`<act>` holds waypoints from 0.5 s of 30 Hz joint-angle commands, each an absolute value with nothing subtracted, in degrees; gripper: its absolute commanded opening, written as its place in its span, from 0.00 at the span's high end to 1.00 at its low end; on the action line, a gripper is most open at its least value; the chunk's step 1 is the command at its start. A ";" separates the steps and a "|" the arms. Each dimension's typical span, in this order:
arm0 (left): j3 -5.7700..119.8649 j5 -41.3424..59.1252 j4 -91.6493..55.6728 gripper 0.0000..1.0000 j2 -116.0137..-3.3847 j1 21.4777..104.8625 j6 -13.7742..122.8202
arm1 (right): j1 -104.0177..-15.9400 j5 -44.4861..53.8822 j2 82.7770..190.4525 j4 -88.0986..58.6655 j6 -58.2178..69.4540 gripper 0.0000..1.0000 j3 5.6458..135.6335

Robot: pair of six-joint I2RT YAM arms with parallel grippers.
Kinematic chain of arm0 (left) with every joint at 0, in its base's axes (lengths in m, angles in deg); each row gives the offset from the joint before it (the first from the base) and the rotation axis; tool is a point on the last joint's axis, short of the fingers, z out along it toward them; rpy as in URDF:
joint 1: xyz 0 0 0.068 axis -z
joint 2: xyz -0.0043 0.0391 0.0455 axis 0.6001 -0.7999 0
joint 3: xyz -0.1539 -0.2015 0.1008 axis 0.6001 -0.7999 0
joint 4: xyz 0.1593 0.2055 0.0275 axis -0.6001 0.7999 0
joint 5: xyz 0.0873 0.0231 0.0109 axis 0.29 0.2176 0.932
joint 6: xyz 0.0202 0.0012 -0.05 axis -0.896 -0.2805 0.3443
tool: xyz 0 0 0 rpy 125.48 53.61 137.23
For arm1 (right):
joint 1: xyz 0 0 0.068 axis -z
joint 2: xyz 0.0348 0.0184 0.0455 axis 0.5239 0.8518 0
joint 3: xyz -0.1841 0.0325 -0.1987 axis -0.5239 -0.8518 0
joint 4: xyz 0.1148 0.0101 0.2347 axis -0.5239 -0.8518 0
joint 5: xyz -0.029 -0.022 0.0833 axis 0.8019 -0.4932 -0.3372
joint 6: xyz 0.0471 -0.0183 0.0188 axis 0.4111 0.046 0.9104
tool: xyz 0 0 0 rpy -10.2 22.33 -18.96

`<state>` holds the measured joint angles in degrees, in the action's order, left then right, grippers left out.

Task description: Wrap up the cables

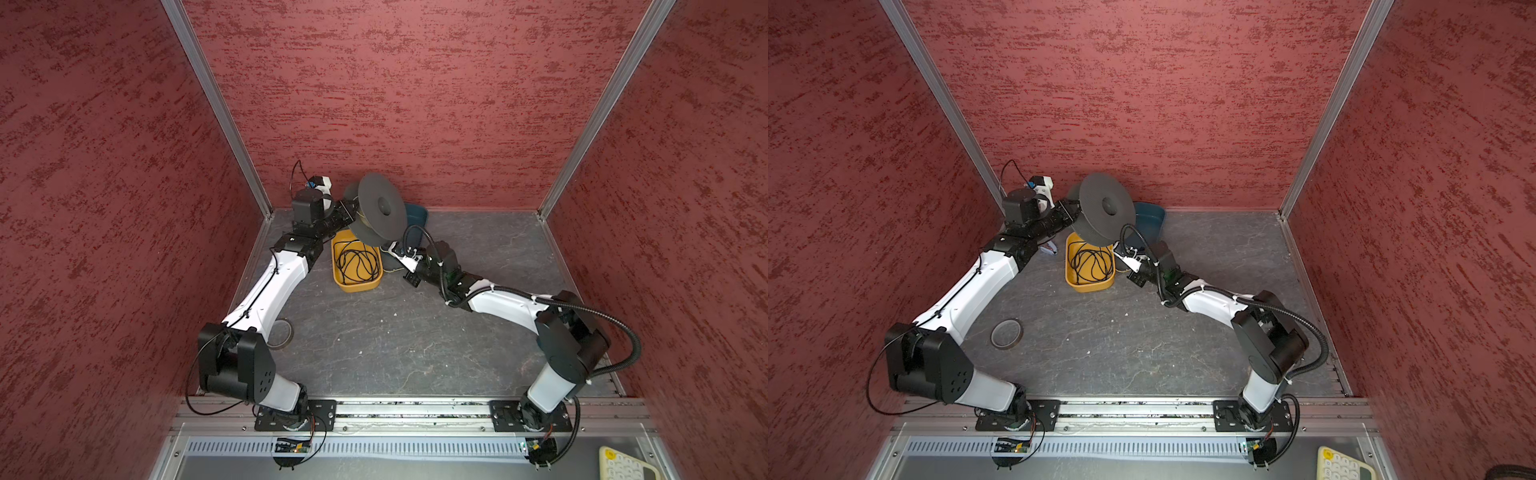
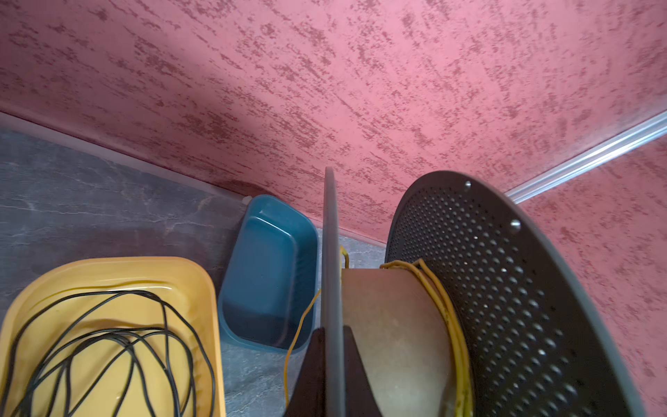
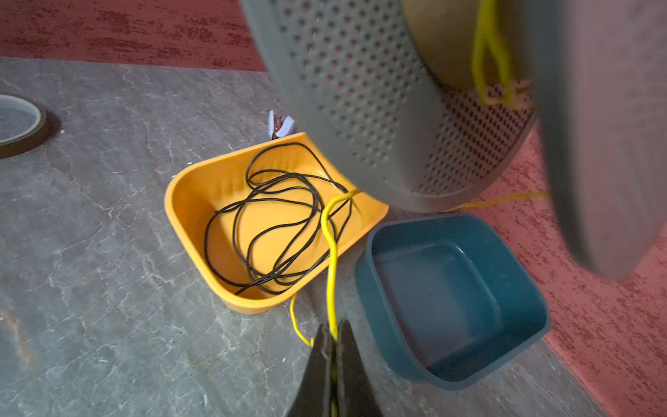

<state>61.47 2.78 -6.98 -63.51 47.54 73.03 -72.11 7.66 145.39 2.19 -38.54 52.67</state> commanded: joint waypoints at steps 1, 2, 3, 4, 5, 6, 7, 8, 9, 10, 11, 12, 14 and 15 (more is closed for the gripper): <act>65.39 8.42 -8.90 1.00 -64.39 47.84 69.70 | -73.96 10.53 140.42 5.01 -39.18 1.00 50.76; 66.00 9.78 -8.13 1.00 -65.01 47.94 68.84 | -74.56 10.53 139.29 4.28 -39.20 1.00 50.36; 66.76 11.22 -7.14 1.00 -65.64 48.13 67.92 | -75.21 10.78 138.25 3.04 -39.38 1.00 50.42; 67.16 12.17 -6.57 1.00 -66.17 48.29 67.31 | -75.85 10.88 137.44 1.86 -39.51 1.00 50.51; 67.68 13.18 -6.08 1.00 -66.76 48.51 66.61 | -76.38 10.76 136.51 0.49 -39.63 1.00 50.83; 68.15 14.47 -5.53 1.00 -67.15 48.85 65.95 | -76.83 10.35 135.74 -0.89 -39.52 1.00 51.16; 68.56 15.47 -5.10 1.00 -67.60 49.15 65.43 | -77.15 9.66 135.15 -2.03 -39.18 1.00 51.61; 68.87 16.10 -4.68 1.00 -68.04 49.38 65.05 | -77.31 8.66 134.53 -3.39 -38.49 1.00 52.26; 69.13 16.57 -4.55 1.00 -68.48 49.67 64.90 | -77.46 7.38 134.13 -4.50 -37.65 1.00 52.96; 69.33 16.83 -4.54 1.00 -68.86 49.94 64.81 | -77.55 6.41 133.94 -5.28 -37.09 1.00 53.54; 69.42 17.18 -4.61 1.00 -69.26 50.29 64.64 | -77.80 5.62 133.74 -5.91 -36.44 1.00 54.05; 69.59 17.49 -4.50 1.00 -69.57 50.56 64.46 | -78.06 5.17 133.64 -6.28 -36.02 1.00 54.47; 69.95 17.92 -4.38 1.00 -70.35 51.22 63.99 | -78.44 4.56 133.48 -6.43 -35.33 1.00 55.10; 70.25 18.31 -4.03 1.00 -70.73 51.56 63.55 | -78.59 4.11 133.45 -6.58 -34.90 1.00 55.56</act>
